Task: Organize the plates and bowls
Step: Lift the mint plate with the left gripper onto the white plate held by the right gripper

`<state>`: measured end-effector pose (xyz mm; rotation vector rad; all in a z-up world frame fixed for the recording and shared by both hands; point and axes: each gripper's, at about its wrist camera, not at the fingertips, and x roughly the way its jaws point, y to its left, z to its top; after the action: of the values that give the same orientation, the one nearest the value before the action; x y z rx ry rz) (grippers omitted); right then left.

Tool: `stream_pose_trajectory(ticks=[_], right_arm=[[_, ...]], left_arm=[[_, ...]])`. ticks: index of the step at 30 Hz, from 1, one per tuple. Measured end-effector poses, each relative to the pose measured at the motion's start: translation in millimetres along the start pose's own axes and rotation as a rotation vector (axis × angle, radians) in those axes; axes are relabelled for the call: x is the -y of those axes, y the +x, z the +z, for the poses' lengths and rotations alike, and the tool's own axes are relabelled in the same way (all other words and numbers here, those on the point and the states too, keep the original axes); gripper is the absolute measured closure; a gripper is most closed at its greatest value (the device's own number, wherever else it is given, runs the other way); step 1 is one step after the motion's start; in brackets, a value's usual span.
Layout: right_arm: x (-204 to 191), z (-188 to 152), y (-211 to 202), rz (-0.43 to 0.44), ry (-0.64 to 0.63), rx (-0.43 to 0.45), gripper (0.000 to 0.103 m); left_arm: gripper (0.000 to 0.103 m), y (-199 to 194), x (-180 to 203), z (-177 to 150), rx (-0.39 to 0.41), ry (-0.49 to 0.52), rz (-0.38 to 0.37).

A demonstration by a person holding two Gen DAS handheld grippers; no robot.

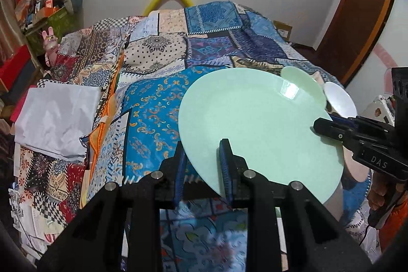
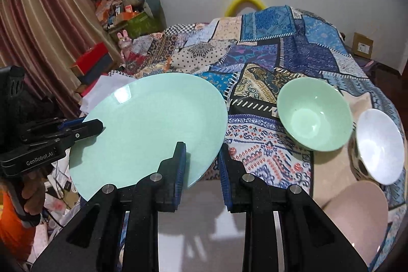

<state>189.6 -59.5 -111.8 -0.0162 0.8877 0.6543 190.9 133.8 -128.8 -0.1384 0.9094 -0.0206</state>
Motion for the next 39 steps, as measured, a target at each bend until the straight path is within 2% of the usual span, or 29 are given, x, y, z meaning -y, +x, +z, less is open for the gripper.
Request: stream_pose_trajectory(ticks=[8,19,39], right_arm=[[2,-18,-30,-0.007,-0.002,0.031,0.08],[12,-47,-56,-0.01,0.029,0.045,0.08],[35,-98,-61,-0.029,0.108,-0.007,0.08]], left_arm=[[0.078,-30,24,-16,0.019,0.015,-0.004],[0.078,-46,54,-40,0.008,0.03,-0.026],[0.078,-23,85,-81,-0.087,0.044,-0.062]])
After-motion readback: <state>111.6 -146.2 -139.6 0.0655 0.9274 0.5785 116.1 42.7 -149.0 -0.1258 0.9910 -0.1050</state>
